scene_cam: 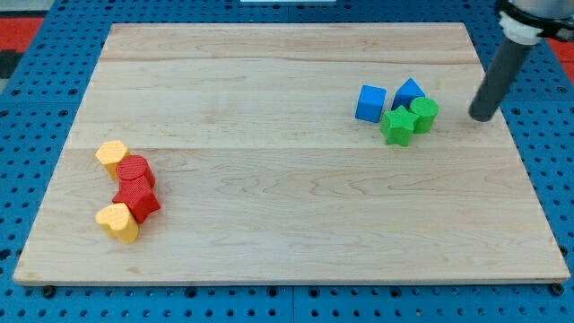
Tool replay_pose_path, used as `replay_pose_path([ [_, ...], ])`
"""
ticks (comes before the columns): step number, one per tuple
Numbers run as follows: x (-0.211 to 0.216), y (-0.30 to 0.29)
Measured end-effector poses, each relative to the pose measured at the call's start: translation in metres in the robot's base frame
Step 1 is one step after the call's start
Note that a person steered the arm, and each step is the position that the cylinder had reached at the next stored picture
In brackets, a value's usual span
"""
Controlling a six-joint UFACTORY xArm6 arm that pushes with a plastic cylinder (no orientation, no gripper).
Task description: Keep blue blocks in a diagonal line
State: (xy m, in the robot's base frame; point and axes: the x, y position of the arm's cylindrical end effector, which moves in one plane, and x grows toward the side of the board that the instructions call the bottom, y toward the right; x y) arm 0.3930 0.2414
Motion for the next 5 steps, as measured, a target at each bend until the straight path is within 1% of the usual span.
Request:
replay_pose_path([
  [1, -0.026, -0.022],
  [2, -0.034, -0.065],
  [5, -0.023, -0.188],
])
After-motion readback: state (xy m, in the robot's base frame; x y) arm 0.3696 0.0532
